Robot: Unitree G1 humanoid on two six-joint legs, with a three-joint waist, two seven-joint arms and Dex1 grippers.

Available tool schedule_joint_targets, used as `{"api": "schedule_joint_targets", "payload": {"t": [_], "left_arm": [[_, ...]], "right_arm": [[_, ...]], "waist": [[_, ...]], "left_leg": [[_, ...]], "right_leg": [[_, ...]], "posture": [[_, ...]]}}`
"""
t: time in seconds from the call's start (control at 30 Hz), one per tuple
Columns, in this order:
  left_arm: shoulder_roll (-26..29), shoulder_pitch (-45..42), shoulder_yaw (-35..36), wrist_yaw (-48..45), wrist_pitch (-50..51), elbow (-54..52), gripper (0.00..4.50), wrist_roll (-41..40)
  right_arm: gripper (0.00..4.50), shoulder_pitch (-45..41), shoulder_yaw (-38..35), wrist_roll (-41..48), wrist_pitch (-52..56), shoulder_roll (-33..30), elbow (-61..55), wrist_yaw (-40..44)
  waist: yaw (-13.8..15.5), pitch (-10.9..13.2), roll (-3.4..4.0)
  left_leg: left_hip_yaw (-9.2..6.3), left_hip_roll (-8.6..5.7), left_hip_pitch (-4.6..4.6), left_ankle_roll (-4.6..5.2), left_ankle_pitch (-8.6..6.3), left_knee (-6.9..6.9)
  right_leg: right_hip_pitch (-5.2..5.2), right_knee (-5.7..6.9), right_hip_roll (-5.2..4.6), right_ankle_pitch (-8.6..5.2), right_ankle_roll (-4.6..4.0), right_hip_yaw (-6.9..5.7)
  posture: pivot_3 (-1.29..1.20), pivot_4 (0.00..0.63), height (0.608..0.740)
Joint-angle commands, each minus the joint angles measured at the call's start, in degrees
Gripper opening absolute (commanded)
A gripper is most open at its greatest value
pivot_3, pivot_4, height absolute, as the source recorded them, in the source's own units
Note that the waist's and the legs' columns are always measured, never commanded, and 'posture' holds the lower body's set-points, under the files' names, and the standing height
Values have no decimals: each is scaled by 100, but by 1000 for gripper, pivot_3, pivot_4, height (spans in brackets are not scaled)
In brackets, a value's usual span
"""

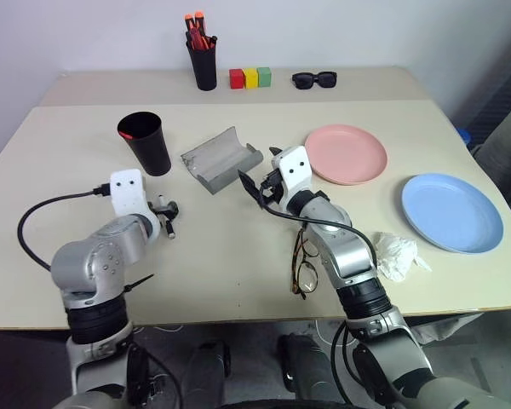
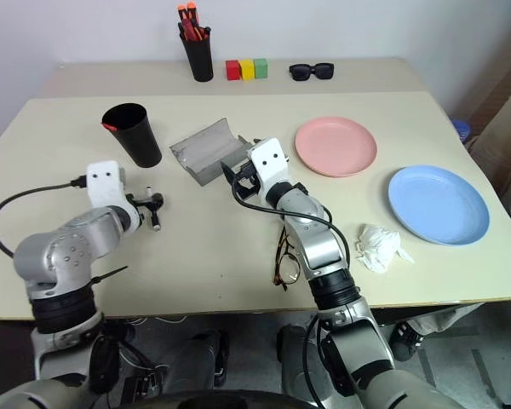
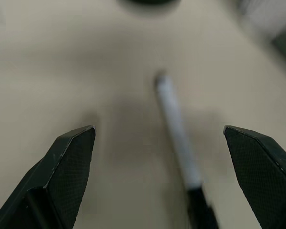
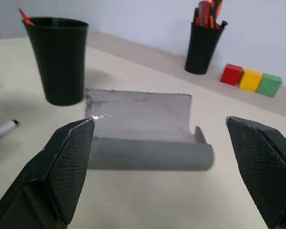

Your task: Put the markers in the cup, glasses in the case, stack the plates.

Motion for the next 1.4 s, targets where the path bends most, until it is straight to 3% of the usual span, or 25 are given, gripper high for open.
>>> {"api": "schedule_joint_targets", "payload": {"t": [0.03,0.07,0.37,0.43,0.6,0.7,0.83,1.03,1.17,1.4], "left_arm": [[-48,-412,66,145,673,163,4423,485],[-121,-494,120,89,701,252,4423,501],[-429,-972,437,-47,641,538,43,1073],[-543,-978,588,81,86,396,43,1269],[-172,-399,284,-284,-2729,-12,43,1654],[-180,-426,584,-16,-3903,67,43,1809],[313,-733,175,-139,-5465,543,43,2289],[537,-1659,-331,-1073,-7148,2117,43,2199],[472,-2192,-386,-1168,-8292,3762,43,2197],[440,-2504,-571,-1192,-9475,5505,43,2291]], "right_arm": [[4500,16,-15,40,-69,-5,-305,26],[4500,54,-3,32,-55,-8,-349,28],[4500,238,117,-72,20,-40,-596,25],[4500,252,131,-69,29,-47,-619,35],[4500,222,133,-37,18,-65,-588,79],[4500,165,130,21,-29,-33,-547,126],[4500,50,2,278,-70,177,-540,162],[4500,-366,-588,711,-79,667,-240,-329],[4500,-466,-583,775,-193,664,-221,-228],[4500,-284,-498,654,-173,531,-377,-245]], "waist": [[-9,0,0],[-6,0,0],[2,0,0],[4,0,0],[2,2,-2],[32,1,-2],[57,4,-7],[161,5,-8],[150,5,-8],[124,5,-7]], "left_leg": [[1,0,1,0,0,0],[2,0,2,0,0,-2],[2,-1,3,-11,6,-5],[2,-2,2,-11,6,-5],[8,0,0,-19,8,-16],[8,0,-2,-23,11,-19],[8,-2,-4,-22,11,-14],[11,-4,-7,-21,11,-8],[11,-4,-6,-19,11,-11],[11,-2,-7,-16,10,-16]], "right_leg": [[0,0,1,0,0,0],[0,-1,1,0,0,1],[0,-1,-3,0,0,1],[0,-3,-4,0,0,1],[-12,-4,-5,0,-1,6],[-14,-5,-5,0,-5,6],[-14,-6,-6,0,-5,6],[-11,-7,-7,1,-4,4],[-11,-10,-6,1,-4,3],[-15,-8,-4,0,-3,3]], "posture": [[0,150,740],[0,150,740],[0,150,740],[0,150,740],[0,150,740],[0,150,740],[0,150,740],[0,150,740],[0,150,740],[0,150,740]]}}
